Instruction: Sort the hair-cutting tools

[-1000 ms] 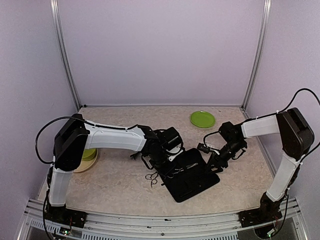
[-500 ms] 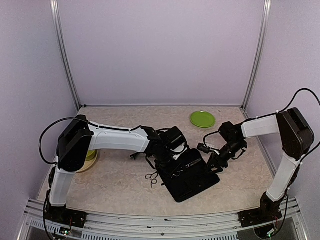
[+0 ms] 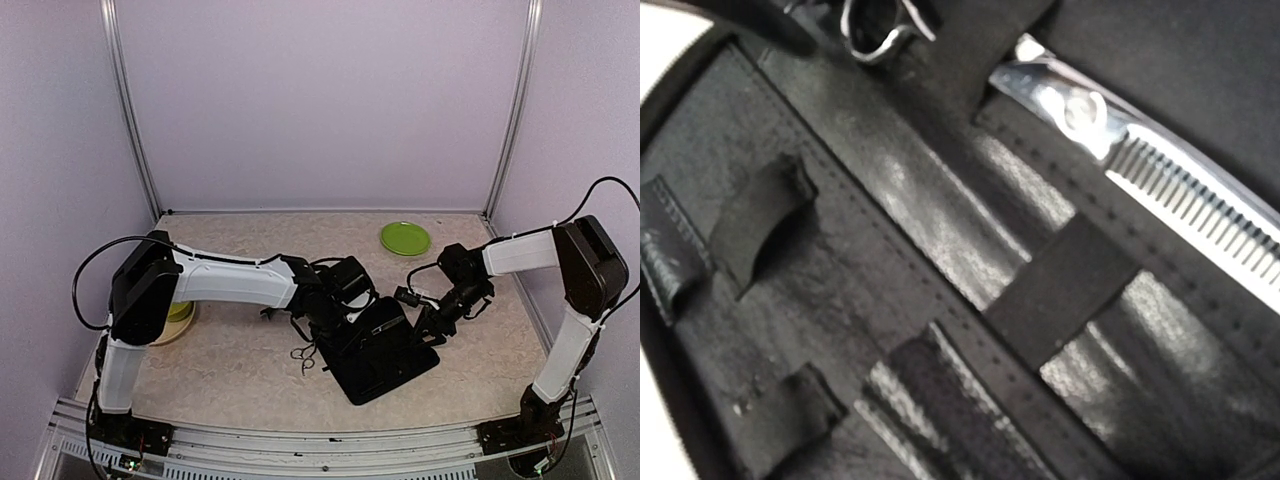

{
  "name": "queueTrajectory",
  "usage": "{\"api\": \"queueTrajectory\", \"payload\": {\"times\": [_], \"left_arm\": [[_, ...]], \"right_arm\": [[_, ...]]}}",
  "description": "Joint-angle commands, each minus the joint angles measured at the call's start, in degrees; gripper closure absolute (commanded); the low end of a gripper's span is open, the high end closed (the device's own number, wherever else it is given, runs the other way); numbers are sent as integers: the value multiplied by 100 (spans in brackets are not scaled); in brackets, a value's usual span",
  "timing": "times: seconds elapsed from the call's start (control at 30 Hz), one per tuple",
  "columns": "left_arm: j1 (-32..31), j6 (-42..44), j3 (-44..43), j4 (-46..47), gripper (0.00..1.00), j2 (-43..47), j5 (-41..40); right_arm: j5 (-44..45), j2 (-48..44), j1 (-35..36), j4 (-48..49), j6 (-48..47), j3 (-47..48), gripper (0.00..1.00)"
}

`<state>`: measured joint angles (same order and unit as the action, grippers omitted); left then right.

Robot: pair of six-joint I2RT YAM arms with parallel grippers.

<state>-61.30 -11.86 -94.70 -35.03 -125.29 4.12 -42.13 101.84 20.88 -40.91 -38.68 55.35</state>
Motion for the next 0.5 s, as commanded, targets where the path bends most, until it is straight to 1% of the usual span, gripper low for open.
{"api": "queueTrajectory", "payload": {"times": [0.0,0.17,0.27,0.37,0.47], "left_arm": [[50,-142,577,-80,58,1012,-310],[509,-236,1519,-33,59,1537,-225],[794,-205,1935,188,59,1704,-7],[969,-114,2067,329,59,1666,141],[997,56,2005,341,59,1484,263]], "right_arm": [[85,59,91,-262,-74,-43,49],[292,-55,83,-206,-50,-23,49],[421,-242,82,-90,27,-33,49],[507,-394,80,-59,89,-16,49],[639,-564,80,-11,131,-27,49]]}}
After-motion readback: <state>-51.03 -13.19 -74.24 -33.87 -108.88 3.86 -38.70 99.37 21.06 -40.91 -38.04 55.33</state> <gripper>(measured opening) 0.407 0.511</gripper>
